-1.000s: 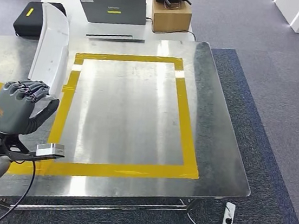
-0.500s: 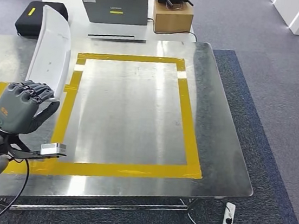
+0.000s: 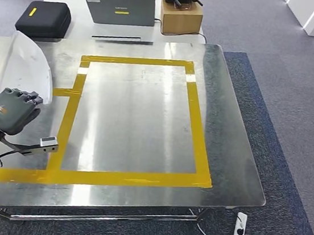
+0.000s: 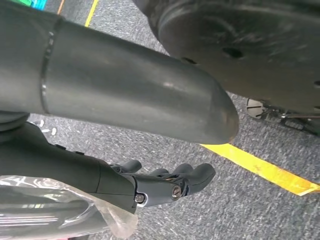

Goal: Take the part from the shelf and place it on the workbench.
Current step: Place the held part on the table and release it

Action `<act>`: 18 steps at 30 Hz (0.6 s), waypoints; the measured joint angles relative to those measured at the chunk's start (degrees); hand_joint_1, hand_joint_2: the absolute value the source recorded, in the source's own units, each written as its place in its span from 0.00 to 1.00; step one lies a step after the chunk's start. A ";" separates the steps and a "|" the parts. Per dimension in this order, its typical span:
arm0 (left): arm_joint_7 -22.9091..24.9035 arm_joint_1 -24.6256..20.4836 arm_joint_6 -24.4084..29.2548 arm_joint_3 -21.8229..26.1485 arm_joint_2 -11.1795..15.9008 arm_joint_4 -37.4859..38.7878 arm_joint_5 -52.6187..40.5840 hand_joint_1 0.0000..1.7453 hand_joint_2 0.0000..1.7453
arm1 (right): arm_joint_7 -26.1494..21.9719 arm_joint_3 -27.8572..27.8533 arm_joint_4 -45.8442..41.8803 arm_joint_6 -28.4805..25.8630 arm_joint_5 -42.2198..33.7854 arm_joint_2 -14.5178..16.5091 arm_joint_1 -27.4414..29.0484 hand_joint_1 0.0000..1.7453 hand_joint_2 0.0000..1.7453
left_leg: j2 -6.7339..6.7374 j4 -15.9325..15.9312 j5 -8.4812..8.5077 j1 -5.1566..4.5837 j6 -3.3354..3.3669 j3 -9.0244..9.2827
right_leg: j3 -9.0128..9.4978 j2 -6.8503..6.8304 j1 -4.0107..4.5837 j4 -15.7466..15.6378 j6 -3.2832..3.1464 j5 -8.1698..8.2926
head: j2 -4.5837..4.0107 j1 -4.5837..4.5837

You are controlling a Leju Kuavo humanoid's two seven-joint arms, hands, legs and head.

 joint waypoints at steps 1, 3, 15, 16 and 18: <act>0.47 -0.07 0.01 -0.06 0.14 0.52 -0.43 1.00 1.00 | -0.05 -0.05 0.00 0.05 0.04 0.00 -0.04 0.00 0.00 | 0.00 0.00 0.00 0.00 0.00 -0.01 | 0.00 0.00 0.00 0.00 0.00 0.00 | 0.00 0.00; 1.20 -0.12 0.01 -0.08 0.35 1.43 -1.08 1.00 1.00 | -0.08 -0.23 0.00 0.10 0.09 0.00 -0.08 0.00 0.00 | 0.00 0.00 0.00 -0.01 0.00 -0.02 | -0.01 -0.01 -0.01 0.00 0.00 0.00 | 0.00 0.00; 2.29 -1.54 -9.37 -0.38 0.58 3.41 -1.85 1.00 1.00 | 0.14 -0.76 0.00 0.04 0.48 0.01 -0.13 0.00 0.00 | 0.00 0.03 0.00 -0.01 0.00 -0.02 | -0.01 -0.02 -0.01 -0.01 0.01 0.01 | 0.00 0.00; 1.98 -1.77 -10.74 -0.57 0.52 3.43 -1.40 1.00 1.00 | 0.14 -0.77 0.00 0.00 0.51 0.01 -0.13 0.00 0.00 | 0.00 0.03 0.00 -0.01 0.00 -0.02 | -0.01 -0.02 -0.01 -0.01 0.01 0.01 | 0.00 0.00; 1.60 -2.06 -12.25 -0.92 0.39 3.46 -0.84 1.00 1.00 | 0.14 -0.78 0.00 -0.05 0.56 0.01 -0.14 0.00 0.00 | 0.00 0.03 0.00 -0.01 0.00 -0.02 | -0.01 -0.02 -0.01 -0.01 0.01 0.01 | 0.00 0.01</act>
